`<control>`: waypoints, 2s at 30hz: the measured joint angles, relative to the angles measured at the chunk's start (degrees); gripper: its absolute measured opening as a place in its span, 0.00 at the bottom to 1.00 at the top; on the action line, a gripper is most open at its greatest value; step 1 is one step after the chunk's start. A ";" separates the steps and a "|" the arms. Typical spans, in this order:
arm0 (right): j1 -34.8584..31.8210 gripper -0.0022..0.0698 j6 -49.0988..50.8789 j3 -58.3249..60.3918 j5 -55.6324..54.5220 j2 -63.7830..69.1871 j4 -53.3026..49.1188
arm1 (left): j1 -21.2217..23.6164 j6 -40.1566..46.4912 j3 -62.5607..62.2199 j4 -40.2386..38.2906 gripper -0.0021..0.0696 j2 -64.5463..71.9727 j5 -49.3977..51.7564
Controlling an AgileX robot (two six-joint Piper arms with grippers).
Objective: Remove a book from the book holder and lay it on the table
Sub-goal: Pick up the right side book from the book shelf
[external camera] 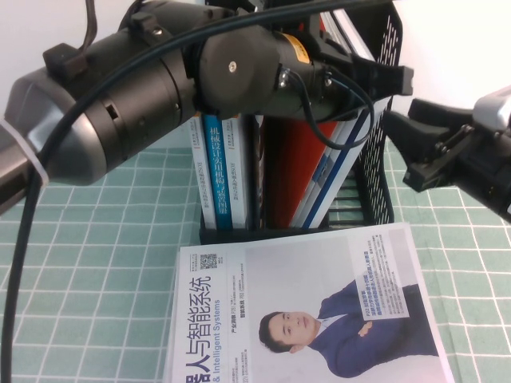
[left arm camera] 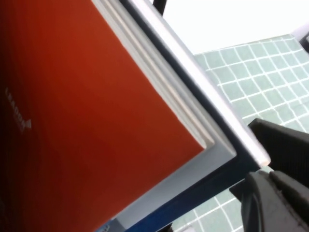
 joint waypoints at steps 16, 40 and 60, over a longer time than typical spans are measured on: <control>-0.22 0.54 2.85 -0.56 -5.29 0.00 -3.68 | 0.00 1.11 0.00 -0.98 0.03 0.00 -5.04; 0.39 0.39 5.32 -4.97 3.91 1.74 -4.32 | 0.00 3.56 -0.10 -1.12 0.03 0.00 -2.40; -2.30 0.34 7.35 -5.32 15.13 -0.13 -8.81 | 0.00 5.88 -0.10 -1.12 0.03 0.00 3.10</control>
